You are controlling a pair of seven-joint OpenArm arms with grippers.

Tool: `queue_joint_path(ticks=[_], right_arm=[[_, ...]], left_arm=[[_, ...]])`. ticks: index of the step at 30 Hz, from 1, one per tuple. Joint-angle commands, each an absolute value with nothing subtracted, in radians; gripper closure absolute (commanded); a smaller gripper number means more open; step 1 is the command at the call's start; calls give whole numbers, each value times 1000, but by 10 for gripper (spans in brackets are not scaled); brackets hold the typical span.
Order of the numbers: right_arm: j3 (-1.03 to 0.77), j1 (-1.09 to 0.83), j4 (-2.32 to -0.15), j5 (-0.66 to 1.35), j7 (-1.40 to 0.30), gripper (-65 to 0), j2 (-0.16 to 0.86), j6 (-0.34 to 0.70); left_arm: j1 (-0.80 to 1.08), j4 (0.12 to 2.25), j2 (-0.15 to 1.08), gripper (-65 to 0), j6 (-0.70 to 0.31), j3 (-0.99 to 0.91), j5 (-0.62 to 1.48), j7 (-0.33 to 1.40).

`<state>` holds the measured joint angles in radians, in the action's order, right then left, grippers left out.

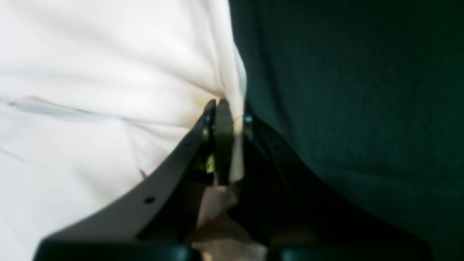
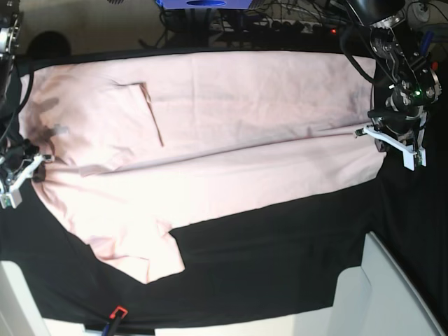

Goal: Fold the T-shirt properly
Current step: 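Pull the gripped side edges toward the hem with both grippers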

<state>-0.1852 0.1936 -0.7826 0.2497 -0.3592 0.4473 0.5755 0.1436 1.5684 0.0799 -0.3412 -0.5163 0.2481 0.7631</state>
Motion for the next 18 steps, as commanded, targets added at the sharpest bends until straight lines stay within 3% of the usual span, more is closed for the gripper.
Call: queue_joint_path(ticks=[1,10,18], right_arm=[[-193,197,-816,280,-341,0,473,576],[-193,159,-842,303,-437,0,473,576],[-194,58,-1009,305,-476,0,461,570]], left_arm=[[145,1603,97,0,-337,-521,254,737],[225,1656,99,0,-337,-521,245,743],[272,1644,101,0,-337,-521,243,742]])
